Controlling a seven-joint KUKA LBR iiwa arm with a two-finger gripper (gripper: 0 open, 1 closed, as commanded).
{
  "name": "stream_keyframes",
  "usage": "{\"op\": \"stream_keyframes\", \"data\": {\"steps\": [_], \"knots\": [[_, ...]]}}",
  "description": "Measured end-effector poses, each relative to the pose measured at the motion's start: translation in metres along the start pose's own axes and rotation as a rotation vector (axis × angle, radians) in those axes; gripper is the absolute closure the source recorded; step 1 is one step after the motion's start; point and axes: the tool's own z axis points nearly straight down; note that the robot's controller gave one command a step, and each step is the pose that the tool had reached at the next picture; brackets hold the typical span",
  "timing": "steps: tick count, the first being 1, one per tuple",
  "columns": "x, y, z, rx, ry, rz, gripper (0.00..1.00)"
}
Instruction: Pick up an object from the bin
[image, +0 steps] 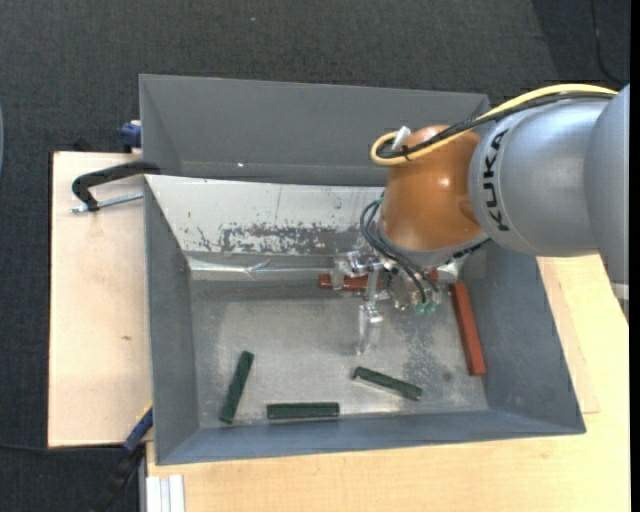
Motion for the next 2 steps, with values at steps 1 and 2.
{"op": "stream_keyframes", "data": {"steps": [1,2], "knots": [[0.008,-0.048,0.004,0.0,0.0,0.03,0.0],[0.037,-0.061,0.005,0.001,-0.001,0.147,0.0]]}}
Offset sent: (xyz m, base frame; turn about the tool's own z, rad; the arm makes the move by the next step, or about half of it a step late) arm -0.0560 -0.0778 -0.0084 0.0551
